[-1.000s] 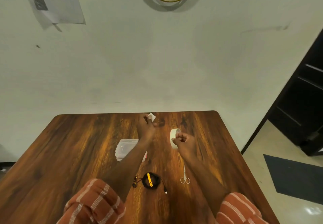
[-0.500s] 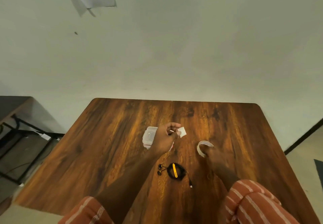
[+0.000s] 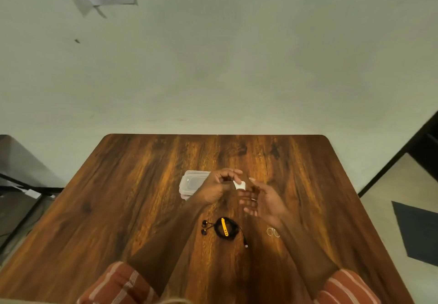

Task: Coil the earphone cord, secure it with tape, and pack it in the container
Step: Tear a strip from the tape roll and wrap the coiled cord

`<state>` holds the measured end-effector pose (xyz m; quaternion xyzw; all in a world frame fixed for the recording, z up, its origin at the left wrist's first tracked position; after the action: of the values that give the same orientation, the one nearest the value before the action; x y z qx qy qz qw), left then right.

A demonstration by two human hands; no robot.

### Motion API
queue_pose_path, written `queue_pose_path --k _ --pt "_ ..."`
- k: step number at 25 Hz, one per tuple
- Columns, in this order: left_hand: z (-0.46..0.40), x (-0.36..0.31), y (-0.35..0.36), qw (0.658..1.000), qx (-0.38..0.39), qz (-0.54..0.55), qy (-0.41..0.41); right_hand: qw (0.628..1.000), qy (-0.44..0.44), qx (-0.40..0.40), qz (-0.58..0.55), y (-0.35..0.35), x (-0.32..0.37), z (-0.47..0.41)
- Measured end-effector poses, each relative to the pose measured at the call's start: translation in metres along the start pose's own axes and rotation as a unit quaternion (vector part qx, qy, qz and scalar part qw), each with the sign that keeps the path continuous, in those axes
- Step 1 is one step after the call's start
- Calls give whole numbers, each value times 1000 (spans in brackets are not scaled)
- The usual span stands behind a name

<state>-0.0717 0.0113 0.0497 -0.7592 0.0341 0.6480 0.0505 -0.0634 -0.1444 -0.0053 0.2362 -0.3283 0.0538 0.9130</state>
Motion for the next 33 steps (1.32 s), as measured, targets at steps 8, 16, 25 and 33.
queue_pose_path --k 8,16,25,33 --pt "-6 5 12 985 160 10 -57 997 22 68 -17 4 -7 34" --pt "17 76 -13 963 24 -246 -109 975 27 -153 -162 -33 -54 27" --pt "31 145 2 737 270 -617 -48 942 23 -292 -161 -64 -132 53" --pt "7 170 23 601 405 -688 36 938 5 -318 -136 -69 -134 60"
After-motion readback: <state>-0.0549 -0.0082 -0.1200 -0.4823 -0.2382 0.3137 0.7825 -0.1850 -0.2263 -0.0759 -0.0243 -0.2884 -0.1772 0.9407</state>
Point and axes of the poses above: each hand's wrist, its own z-axis away from the middle knuckle, its own y-axis out of the palm, x = y × z, the point moved 5 cm from there along -z, towards the middle knuckle, and after that the axes turned 12 degrees about y, right-handed, at the moved point
